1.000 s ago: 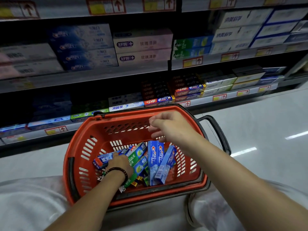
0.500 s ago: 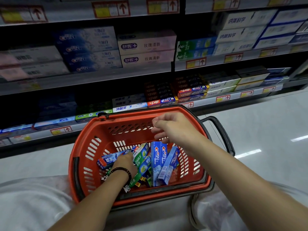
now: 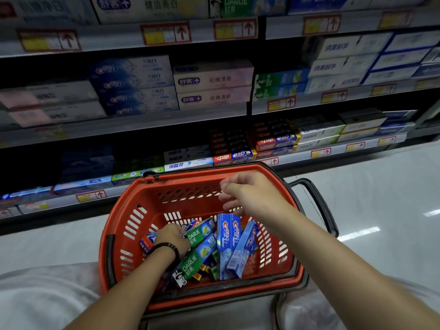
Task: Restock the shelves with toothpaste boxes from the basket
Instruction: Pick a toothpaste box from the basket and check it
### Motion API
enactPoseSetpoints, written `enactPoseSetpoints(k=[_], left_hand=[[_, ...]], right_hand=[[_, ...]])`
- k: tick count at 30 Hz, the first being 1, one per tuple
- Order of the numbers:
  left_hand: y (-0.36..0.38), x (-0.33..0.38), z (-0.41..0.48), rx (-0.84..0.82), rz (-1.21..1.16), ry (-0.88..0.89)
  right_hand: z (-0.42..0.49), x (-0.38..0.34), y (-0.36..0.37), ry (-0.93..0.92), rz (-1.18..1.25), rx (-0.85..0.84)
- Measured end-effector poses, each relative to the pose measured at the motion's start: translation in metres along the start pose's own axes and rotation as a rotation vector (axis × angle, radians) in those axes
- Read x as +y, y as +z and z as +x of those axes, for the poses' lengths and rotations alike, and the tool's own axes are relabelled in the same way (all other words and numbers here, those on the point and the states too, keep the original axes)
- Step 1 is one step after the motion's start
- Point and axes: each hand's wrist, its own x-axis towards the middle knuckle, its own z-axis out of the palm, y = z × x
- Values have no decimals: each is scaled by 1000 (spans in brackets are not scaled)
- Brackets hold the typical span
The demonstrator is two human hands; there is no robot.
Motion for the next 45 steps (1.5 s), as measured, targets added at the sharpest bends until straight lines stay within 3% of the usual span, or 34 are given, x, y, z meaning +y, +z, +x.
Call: enactPoseSetpoints(k=[10, 25, 34, 45], left_hand=[[-51, 27, -12, 45, 136, 31], [-134, 69, -45, -24, 97, 187], [-186, 92, -69, -117, -22, 261], [-198, 72, -66, -358, -469, 196]], right_hand=[[-3, -4, 0, -10, -6, -15], [-3, -3, -9, -3, -34, 32], [-2, -3, -15, 23, -95, 94], [4, 5, -30, 130, -126, 137]])
